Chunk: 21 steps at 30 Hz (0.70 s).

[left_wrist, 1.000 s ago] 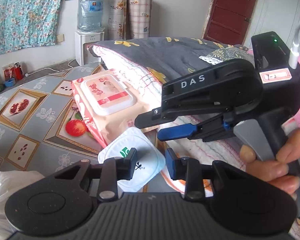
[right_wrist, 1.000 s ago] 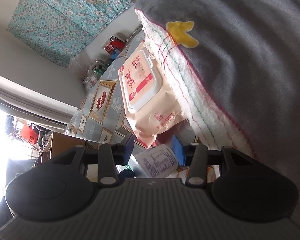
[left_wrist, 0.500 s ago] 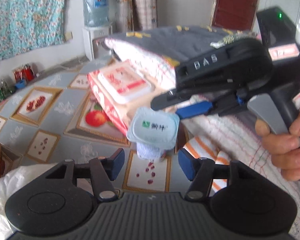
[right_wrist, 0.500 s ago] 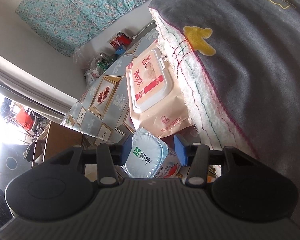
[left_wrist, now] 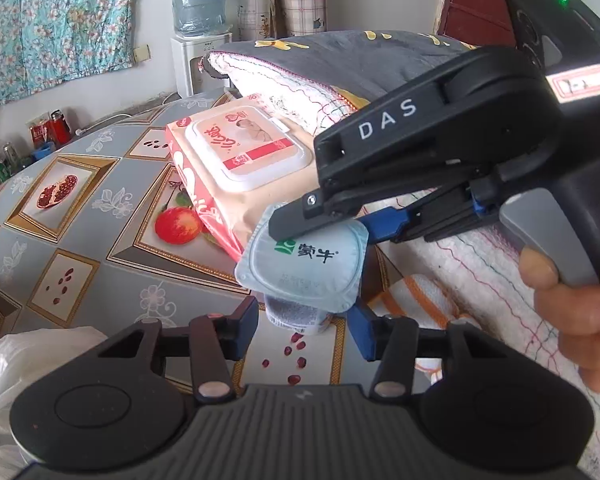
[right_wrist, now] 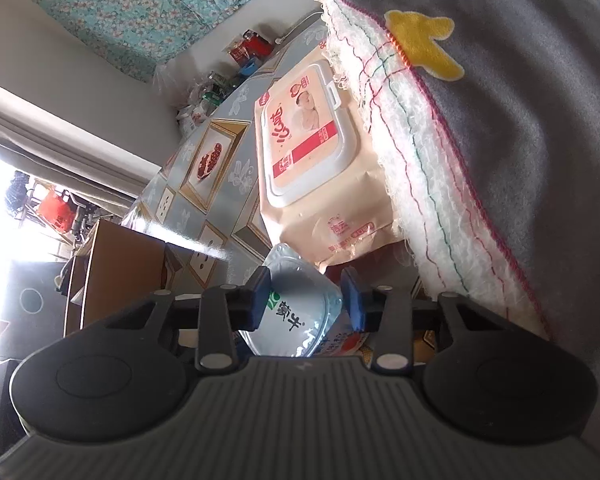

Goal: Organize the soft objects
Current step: 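Lift the yogurt cup and turn it toward the box with the right gripper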

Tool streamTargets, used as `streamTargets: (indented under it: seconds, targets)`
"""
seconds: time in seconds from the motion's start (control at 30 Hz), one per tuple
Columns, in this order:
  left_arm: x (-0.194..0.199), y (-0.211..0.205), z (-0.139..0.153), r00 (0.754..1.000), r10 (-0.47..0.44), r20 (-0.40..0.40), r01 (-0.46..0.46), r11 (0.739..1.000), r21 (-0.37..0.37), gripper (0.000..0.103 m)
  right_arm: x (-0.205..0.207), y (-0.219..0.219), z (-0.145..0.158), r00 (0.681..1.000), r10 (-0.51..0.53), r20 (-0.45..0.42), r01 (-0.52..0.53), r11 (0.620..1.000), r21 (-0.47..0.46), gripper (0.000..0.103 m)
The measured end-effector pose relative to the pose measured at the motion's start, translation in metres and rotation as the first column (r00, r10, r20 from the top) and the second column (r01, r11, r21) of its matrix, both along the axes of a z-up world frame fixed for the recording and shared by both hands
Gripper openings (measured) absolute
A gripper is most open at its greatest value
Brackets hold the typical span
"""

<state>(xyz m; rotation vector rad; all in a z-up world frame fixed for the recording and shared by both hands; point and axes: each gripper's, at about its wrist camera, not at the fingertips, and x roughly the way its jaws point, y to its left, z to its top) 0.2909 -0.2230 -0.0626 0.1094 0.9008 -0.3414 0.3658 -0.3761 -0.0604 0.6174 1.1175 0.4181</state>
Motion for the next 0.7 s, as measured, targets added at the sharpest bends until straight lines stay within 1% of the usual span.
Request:
streamTargets:
  seconds: [0.07,0.17,0.33,0.4,0.53,0.7]
  targets:
    - [0.004,0.0,-0.002,1.0,0.021,-0.013,-0.021,1.0,-0.019,0.047,-0.001,-0.002,-0.001,1.0,0.003,0.001,-0.003,1.0,0.015,0.032]
    - [0.007,0.002,-0.001,0.999,0.049,-0.02,-0.049,0.998,-0.028,0.047,-0.005,-0.002,0.002,1.0,0.01,0.009,-0.01,1.0,0.012,0.028]
    - [0.003,0.005,0.005,0.998,0.059,-0.039,-0.061,0.997,-0.055,0.046,-0.013,-0.002,0.009,1.0,0.007,0.008,-0.007,1.0,0.008,0.027]
    - [-0.002,0.006,0.012,0.998,0.062,-0.028,-0.063,0.996,-0.063,0.046,-0.018,-0.003,0.016,1.0,0.003,0.019,-0.003,1.0,0.015,0.027]
    - [-0.017,0.011,0.036,0.997,0.072,0.008,-0.071,0.993,-0.099,0.046,-0.034,-0.001,0.046,0.998,-0.003,0.065,0.002,1.0,0.018,0.027]
    - [-0.045,0.026,0.079,0.992,0.09,0.093,-0.076,0.987,-0.143,0.046,-0.058,0.013,0.1,0.988,0.013,0.156,-0.015,1.0,0.009,0.027]
